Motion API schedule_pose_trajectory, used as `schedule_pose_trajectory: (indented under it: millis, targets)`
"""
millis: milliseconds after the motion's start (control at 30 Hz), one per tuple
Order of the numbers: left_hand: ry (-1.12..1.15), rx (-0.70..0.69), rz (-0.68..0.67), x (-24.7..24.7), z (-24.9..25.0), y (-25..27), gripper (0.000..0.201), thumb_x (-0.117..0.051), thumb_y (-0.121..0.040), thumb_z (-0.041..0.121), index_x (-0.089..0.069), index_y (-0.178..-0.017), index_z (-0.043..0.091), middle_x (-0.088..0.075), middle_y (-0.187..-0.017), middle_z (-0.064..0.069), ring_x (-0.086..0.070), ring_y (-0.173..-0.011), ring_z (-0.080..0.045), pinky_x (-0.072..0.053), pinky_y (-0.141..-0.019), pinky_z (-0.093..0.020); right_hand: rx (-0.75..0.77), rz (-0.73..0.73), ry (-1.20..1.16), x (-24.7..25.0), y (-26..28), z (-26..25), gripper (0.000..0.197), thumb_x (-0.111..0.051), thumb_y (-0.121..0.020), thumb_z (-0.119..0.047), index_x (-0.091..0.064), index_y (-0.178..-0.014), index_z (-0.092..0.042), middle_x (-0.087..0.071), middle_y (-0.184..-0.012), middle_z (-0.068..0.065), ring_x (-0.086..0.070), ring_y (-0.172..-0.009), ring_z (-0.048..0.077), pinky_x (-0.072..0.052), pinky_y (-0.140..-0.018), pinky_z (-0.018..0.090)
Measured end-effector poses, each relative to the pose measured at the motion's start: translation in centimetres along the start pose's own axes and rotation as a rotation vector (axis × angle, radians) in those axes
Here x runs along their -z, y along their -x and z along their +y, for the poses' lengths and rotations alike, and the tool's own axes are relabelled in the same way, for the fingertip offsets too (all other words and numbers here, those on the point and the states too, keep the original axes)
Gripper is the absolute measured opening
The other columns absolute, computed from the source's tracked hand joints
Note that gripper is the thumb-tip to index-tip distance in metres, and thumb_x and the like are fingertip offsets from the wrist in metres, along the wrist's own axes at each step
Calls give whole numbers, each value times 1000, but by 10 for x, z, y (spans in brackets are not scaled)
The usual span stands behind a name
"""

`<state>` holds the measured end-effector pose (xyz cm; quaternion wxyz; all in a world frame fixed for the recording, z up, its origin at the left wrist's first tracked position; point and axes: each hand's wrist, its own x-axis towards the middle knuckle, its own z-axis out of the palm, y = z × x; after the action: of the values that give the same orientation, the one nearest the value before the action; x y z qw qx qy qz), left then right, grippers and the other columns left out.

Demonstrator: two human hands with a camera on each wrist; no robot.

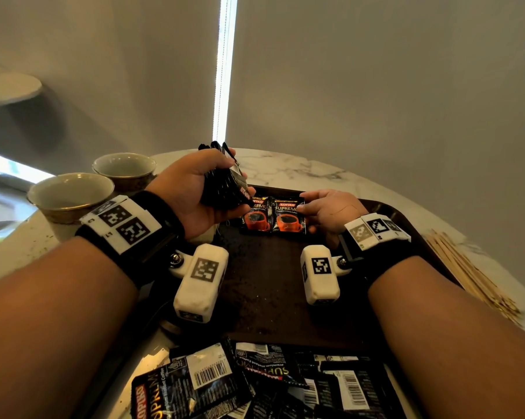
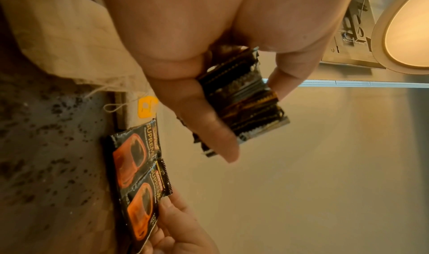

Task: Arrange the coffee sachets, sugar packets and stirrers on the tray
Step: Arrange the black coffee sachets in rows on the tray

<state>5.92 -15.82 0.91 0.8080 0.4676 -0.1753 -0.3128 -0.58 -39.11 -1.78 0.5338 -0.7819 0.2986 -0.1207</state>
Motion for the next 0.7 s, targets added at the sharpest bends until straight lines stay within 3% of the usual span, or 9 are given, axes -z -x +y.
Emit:
schedule_pose_trajectory:
  millis: [233, 400, 500, 567, 700]
  targets:
    - [-4, 7, -3, 0, -1, 1, 22, -48, -99, 16, -56, -119, 14, -58, -102, -14, -69, -84, -29, -57, -50, -33, -7, 31, -120, -2, -1, 3, 18, -72, -88, -4, -62, -99, -14, -72, -98, 14, -64, -68, 18, -49, -51, 28]
    - [-13, 20, 2, 1, -1, 0, 18, -49, -97, 17, -58, -112, 11, -57, -108, -16, -67, -89, -30, -58, -52, -33, -7, 37, -138, -3, 0, 3, 18, -70, -88, -1, -63, -102, -11, -72, -97, 14, -64, -69, 19, -48, -51, 28]
    - [-5, 39, -7, 3, -2, -2, 23, -52, -94, 15, -55, -117, 16, -56, -110, -17, -67, -91, -33, -60, -59, -40, 23, 62, -126, -3, 1, 2, 13, -71, -88, -7, -64, -97, -13, -71, -95, 11, -63, -71, 19, -48, -51, 29]
    - [-10, 69, -4, 3, -3, -3, 25, -51, -95, 13, -53, -119, 18, -55, -108, -18, -65, -92, -34, -60, -63, -47, 67, 65, -189, -4, 3, -1, 8, -69, -90, -10, -65, -97, -11, -69, -89, 10, -60, -63, 17, -45, -46, 28]
    - [-59, 131, 17, -1, -8, -5, 27, -52, -95, 11, -54, -121, 19, -55, -111, -17, -66, -88, -35, -60, -67, -53, 51, -46, -341, -10, 11, -6, 12, -66, -94, -14, -62, -102, -6, -67, -77, 10, -64, -58, 20, -52, -47, 29]
